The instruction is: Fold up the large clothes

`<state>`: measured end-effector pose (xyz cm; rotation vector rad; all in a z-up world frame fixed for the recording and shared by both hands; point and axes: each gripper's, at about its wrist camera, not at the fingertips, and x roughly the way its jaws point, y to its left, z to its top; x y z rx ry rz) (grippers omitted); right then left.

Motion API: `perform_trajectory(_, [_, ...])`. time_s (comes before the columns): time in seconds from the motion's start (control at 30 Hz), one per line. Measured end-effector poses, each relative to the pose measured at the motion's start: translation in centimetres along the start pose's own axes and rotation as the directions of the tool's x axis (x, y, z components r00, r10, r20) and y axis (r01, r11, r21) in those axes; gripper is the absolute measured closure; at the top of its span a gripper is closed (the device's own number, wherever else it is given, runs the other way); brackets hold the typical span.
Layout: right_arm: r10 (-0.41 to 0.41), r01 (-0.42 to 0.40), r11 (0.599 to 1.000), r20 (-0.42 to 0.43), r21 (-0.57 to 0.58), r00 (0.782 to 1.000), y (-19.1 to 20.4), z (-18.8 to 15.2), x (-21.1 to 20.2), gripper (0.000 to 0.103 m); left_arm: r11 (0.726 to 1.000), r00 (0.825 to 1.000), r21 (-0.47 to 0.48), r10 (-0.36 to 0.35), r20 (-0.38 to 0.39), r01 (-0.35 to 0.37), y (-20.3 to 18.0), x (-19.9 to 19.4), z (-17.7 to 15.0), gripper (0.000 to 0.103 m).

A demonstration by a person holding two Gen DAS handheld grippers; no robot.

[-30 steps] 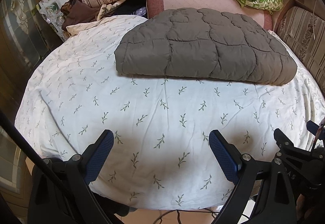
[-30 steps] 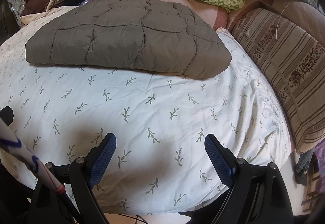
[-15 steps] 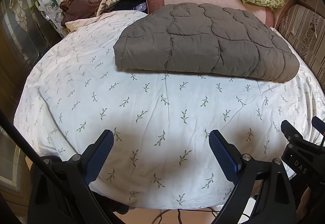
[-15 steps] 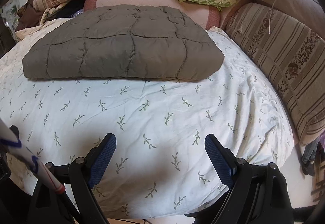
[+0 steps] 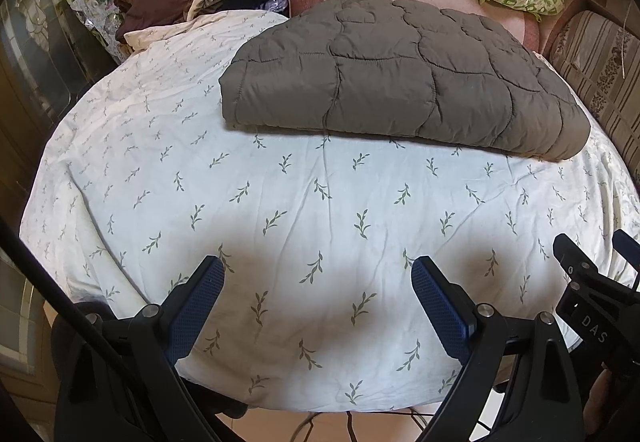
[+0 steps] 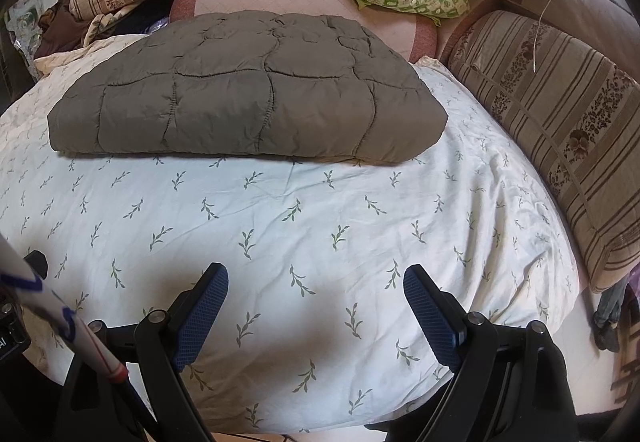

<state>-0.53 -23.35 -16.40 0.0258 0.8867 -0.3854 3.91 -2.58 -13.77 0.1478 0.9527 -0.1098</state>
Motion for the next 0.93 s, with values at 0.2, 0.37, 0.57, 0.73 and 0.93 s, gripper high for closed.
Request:
perform_trajectory(0.2, [0.009,-0.009,1.0,0.005,-0.002,1.0,0.0,0.1,0.0,0.011,1.0,1.0,0.0,-0.007,-0.012,0.007,0.0,0.3,0.0,0.009])
perform_trajectory(0.37, [0.017,-0.017,1.0,0.003,-0.004,1.0,0.0,0.0,0.2,0.01,1.0,1.0,-0.002,-0.007,-0.014,0.007,0.0,0.4,-0.1,0.009])
perform_trajectory(0.57, [0.017,-0.017,1.0,0.002,-0.003,1.0,0.0,0.0,0.2,0.01,1.0,1.0,-0.007,-0.007,-0.025,0.007,0.2,0.8,-0.2,0.009])
perform_trajectory(0.73, [0.024,-0.024,1.0,0.012,-0.004,1.0,0.1,-0.1,0.2,0.01,1.0,1.0,-0.016,0.002,-0.017,-0.003,0.9,0.9,0.3,0.009])
perform_trajectory(0.93, [0.023,-0.023,1.0,0.012,0.002,1.0,0.0,0.0,0.5,0.01,0.999,1.0,-0.048,0.008,-0.009,-0.009,2.0,1.0,0.7,0.009])
